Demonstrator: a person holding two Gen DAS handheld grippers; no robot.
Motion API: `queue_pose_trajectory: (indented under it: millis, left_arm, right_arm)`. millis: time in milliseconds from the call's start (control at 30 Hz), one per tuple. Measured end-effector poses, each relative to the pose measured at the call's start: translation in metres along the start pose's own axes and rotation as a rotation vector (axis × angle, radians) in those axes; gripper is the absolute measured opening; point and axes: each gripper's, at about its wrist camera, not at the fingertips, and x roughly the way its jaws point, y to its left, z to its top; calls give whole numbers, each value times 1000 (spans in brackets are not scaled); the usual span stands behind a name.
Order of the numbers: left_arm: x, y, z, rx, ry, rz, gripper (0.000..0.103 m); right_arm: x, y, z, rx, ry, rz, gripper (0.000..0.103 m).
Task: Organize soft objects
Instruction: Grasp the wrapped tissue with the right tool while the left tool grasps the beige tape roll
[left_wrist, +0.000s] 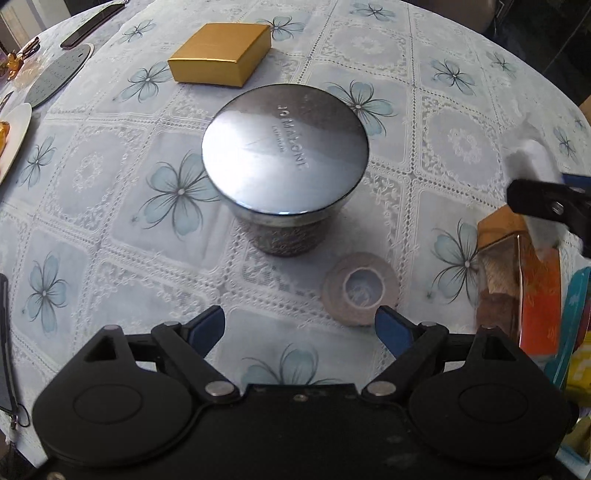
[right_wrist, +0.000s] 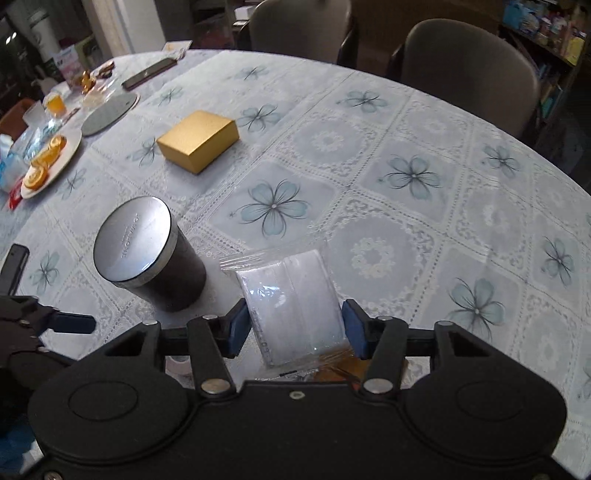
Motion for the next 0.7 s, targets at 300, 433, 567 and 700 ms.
queue_pose_trajectory:
  millis: [300,433,567,700]
  left_arm:
    - [28,-38,14,26,1,69,86]
    - [34,-34,14,1,13,31,62]
    - [23,-30,12,12,-1,6,45]
    - [2,-24,0,25,0,-5,45]
  right_arm:
    - [-53,-22,-34,158,-100,-38,52]
    - [-67,-24,-47,200,-115,-31,52]
    - [-77,-26,-62,238,-117,-26,52]
    - [-86,-30,-82,293,-108,-4,52]
